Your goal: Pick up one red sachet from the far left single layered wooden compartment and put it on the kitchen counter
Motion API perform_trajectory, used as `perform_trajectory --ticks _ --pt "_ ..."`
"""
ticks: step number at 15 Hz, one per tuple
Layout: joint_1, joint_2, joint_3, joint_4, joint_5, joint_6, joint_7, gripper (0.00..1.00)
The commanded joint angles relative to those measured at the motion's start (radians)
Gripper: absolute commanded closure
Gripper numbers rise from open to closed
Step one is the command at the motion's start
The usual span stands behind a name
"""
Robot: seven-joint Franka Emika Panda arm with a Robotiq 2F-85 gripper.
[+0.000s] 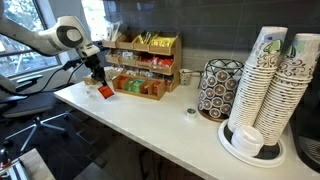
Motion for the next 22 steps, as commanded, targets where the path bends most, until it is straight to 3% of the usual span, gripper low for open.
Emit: perform_trajectory --ticks 1,6,8,9,10,11,18,19,22 --pt "0.056 0.133 -0.040 0.090 -0.091 -0.064 0.069 1.00" --pt "0.126 0.246 -0.108 0.161 -0.114 -0.093 0.091 0.96" --pt "0.148 0.273 -0.133 0.182 -0.104 -0.099 0.086 0.88" --pt "0.158 0.284 -0.145 0.191 -0.102 -0.101 0.084 0.82" --pt "0.168 0.292 -0.155 0.201 -0.100 -0.103 0.085 0.63" --pt "0.175 0.297 -0.163 0.205 -0.094 -0.100 0.083 0.61" --pt "0.180 0.226 -0.186 0.164 -0.063 -0.036 0.002 0.07" --pt "0.178 0.211 -0.184 0.156 -0.060 -0.031 -0.033 0.01" --pt "0.175 0.167 -0.178 0.132 -0.051 -0.032 -0.148 0.00"
